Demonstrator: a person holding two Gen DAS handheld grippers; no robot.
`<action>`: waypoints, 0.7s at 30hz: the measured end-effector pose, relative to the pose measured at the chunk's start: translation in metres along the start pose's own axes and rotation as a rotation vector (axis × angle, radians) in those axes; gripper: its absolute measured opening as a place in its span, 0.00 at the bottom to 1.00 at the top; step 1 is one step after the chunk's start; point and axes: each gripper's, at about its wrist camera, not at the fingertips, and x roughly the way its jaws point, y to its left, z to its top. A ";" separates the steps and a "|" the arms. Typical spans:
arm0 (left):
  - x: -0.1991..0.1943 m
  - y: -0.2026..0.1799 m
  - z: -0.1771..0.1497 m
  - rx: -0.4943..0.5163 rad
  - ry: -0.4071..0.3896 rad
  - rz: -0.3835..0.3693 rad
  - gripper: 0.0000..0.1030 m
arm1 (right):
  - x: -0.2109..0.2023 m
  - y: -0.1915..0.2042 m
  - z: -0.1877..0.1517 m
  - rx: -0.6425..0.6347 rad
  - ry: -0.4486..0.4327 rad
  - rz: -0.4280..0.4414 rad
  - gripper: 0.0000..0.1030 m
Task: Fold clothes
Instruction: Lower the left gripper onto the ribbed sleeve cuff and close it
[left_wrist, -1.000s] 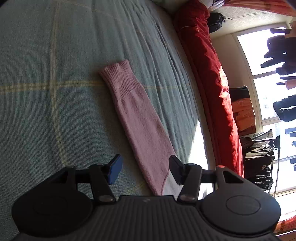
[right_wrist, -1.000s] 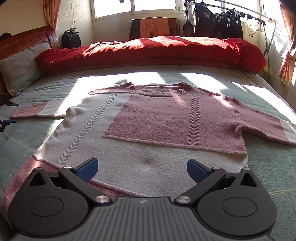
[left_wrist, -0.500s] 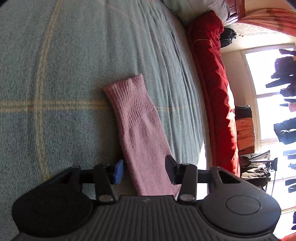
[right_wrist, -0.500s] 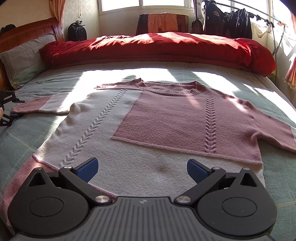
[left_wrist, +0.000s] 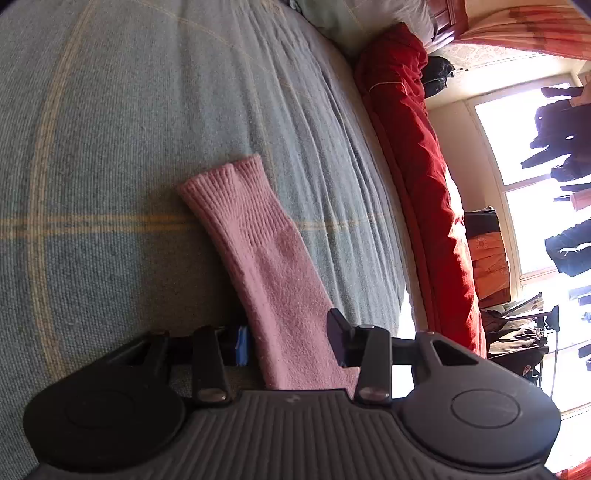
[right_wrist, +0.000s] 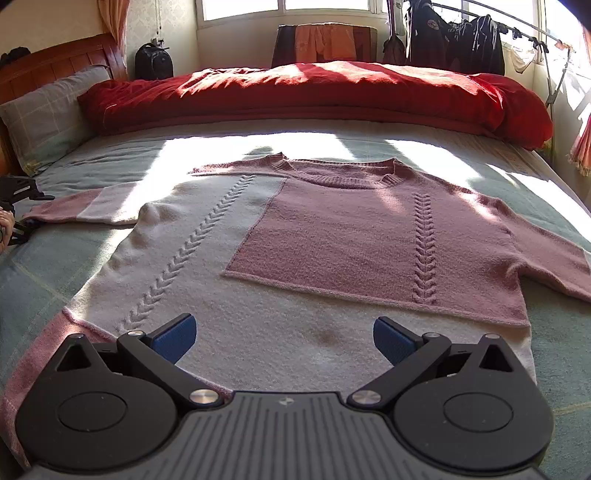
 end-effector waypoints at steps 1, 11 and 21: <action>0.002 0.000 0.002 -0.012 -0.002 0.003 0.37 | 0.001 0.000 0.000 0.000 0.003 -0.001 1.00; 0.006 -0.009 0.008 0.042 0.003 0.131 0.09 | -0.007 -0.002 0.001 0.008 -0.013 -0.003 1.00; -0.003 -0.062 -0.001 0.228 0.004 0.236 0.05 | -0.029 -0.012 0.003 0.019 -0.060 -0.012 1.00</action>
